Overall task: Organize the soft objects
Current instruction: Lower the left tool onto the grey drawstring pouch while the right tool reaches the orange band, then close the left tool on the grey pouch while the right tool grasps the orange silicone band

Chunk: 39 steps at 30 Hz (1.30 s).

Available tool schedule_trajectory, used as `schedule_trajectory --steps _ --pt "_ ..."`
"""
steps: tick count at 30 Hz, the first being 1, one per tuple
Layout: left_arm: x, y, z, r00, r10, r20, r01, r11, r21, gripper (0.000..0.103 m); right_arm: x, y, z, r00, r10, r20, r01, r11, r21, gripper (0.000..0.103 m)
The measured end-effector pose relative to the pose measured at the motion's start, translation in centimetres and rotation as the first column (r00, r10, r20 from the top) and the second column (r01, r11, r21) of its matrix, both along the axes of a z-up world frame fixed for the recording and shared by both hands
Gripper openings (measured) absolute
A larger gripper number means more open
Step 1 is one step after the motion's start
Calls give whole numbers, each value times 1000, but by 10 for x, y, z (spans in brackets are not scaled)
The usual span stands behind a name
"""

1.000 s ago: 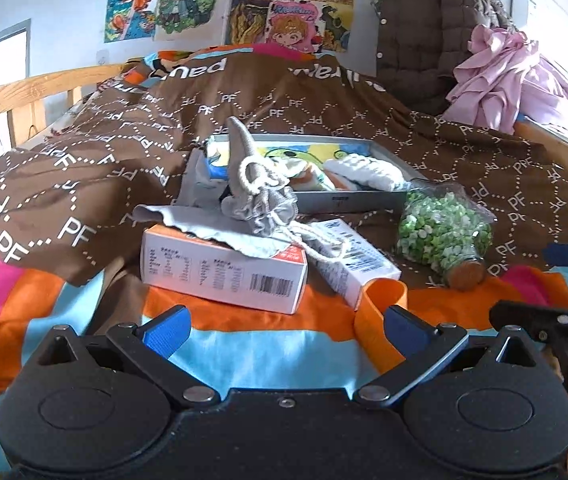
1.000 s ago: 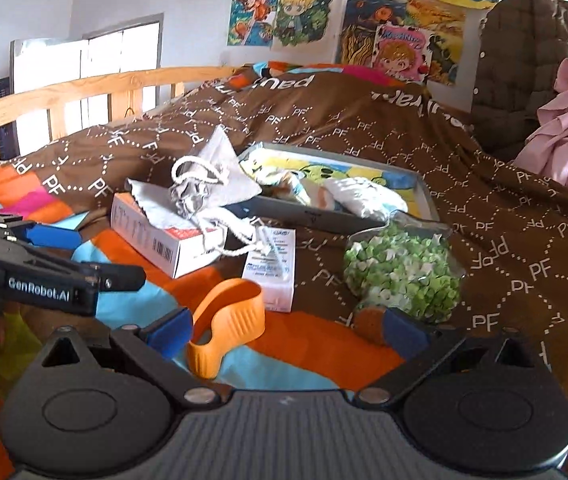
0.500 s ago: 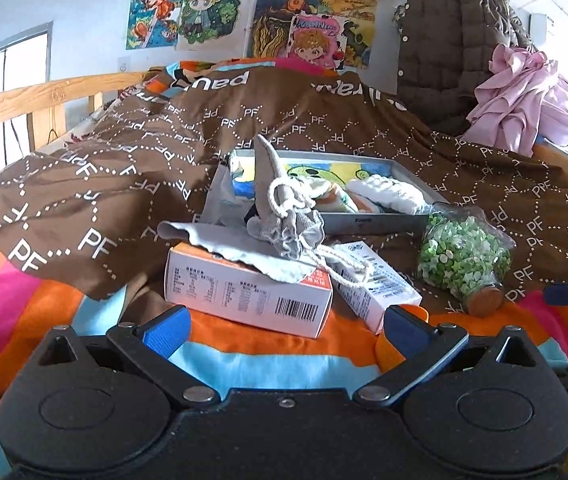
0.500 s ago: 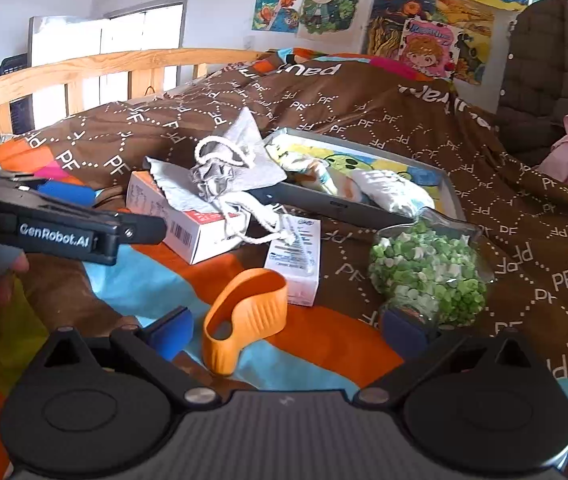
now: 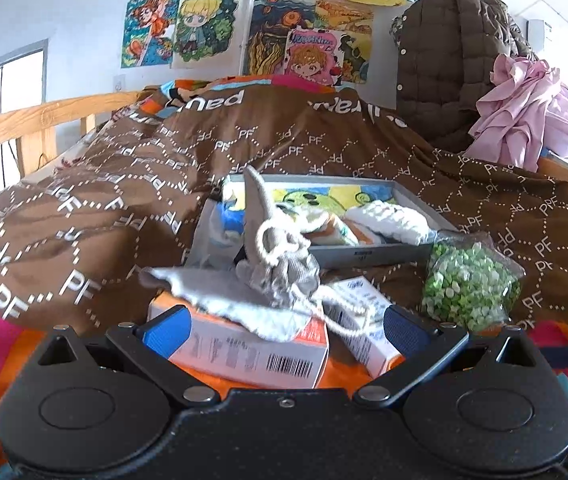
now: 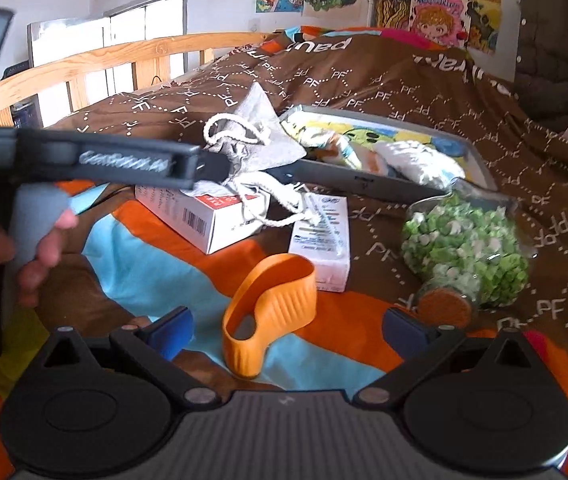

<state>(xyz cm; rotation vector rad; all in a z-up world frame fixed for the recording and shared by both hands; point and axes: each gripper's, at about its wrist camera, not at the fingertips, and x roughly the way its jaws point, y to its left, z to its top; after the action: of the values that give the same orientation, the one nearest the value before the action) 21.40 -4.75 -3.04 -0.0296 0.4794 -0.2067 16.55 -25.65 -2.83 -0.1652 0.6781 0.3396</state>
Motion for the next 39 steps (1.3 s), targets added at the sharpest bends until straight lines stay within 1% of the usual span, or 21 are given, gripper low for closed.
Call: schedule_trajectory --steps 3,6,11,17,21,24,26,28,29,30,34,35,37,38,39 --pt "12 -6 0 1000 -9 16 9 1000 15 102 4 2 -4 1000 -4 -12 4 1000 13 103" --pt "29 -10 -2 1000 -10 5 10 1000 24 102 7 2 -6 1000 -12 -21 12 999 40 103" --pt "54 -12 -3 1000 3 -4 -3 1000 0 102 17 -3 -11 998 -47 -52 52 994 95 102" --pt "74 -16 -5 1000 6 -28 -6 1000 -5 102 23 -5 -16 995 -63 -73 71 989 126 102" --pt "80 -19 -9 999 3 -39 -3 1000 13 102 28 -1 -23 993 -61 -100 72 991 111 96" --pt "83 -17 -11 999 12 -42 -12 1000 5 102 30 3 -26 993 -52 -105 63 993 103 92" --pt "84 -16 -11 999 22 -41 -22 1000 -3 100 31 5 -27 993 -47 -108 58 994 98 89" --pt "86 -15 -12 999 22 -47 -22 1000 -9 94 31 6 -28 993 -46 -112 57 994 96 85" --pt "86 -15 -12 999 23 -49 -24 1000 -12 93 32 6 -28 992 -46 -114 57 994 97 84" --pt "87 -15 -12 998 22 -50 -23 1000 -15 92 32 6 -28 992 -49 -115 60 993 98 81" --pt "87 -16 -13 998 9 -59 -9 1000 -15 79 33 3 -28 991 -61 -118 74 991 111 70" --pt "87 -16 -13 998 6 -61 -7 1000 -14 77 33 2 -28 991 -62 -120 76 990 118 69" --pt "87 -16 -13 998 4 -65 -5 1000 -14 66 33 2 -28 990 -60 -124 76 989 129 61" --pt "87 -16 -13 998 6 -66 -6 1000 -11 63 33 2 -27 991 -58 -124 75 989 131 59" --pt "87 -16 -13 998 8 -65 -8 1000 -8 55 32 3 -27 991 -57 -121 73 989 130 56"
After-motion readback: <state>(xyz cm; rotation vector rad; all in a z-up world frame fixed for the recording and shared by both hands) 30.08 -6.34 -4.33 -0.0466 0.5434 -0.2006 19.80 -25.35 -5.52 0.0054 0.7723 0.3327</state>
